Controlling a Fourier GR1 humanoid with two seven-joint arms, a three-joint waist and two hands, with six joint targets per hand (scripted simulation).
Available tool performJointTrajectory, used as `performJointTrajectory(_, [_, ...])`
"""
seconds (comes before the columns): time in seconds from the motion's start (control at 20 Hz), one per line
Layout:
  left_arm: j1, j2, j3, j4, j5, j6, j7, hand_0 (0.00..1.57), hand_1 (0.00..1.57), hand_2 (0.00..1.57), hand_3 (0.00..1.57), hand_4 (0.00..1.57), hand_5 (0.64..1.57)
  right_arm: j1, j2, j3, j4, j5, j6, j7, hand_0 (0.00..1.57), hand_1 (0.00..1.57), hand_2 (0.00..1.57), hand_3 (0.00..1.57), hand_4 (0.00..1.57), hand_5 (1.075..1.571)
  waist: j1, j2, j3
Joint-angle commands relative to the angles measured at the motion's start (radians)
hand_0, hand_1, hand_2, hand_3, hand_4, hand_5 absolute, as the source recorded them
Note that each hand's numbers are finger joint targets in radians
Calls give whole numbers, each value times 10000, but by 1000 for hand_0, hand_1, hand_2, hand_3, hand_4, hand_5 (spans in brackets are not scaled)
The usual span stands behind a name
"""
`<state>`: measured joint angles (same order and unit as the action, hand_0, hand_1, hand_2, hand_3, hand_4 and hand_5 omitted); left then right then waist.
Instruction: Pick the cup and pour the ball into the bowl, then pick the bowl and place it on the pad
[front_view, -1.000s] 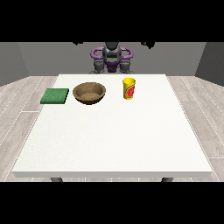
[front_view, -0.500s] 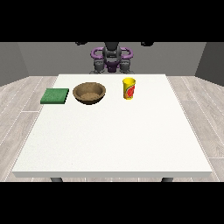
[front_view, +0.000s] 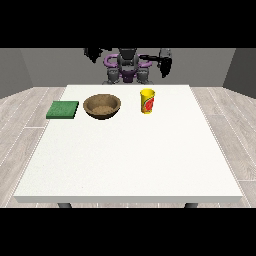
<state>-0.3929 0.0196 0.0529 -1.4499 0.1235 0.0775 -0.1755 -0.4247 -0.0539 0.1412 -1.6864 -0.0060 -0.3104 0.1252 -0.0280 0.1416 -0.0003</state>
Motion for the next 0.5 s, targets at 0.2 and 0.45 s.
performJointTrajectory(0.2, [348, -41, -102, 1324, -240, -182, -1674, 0, 0, 0, 0, 0, 1536, -273, -808, -1463, 1392, -500, 868, -1112, 0, 0, 416, 636, 667, 1567, 108, 611, 4])
performJointTrajectory(0.45, [351, -97, -31, 2757, -479, -59, -3290, 0, 0, 0, 0, 0, 1534, -1277, -1253, -2033, 1871, -559, 1028, -752, 0, 0, 382, 564, 656, 1564, 161, 757, 1])
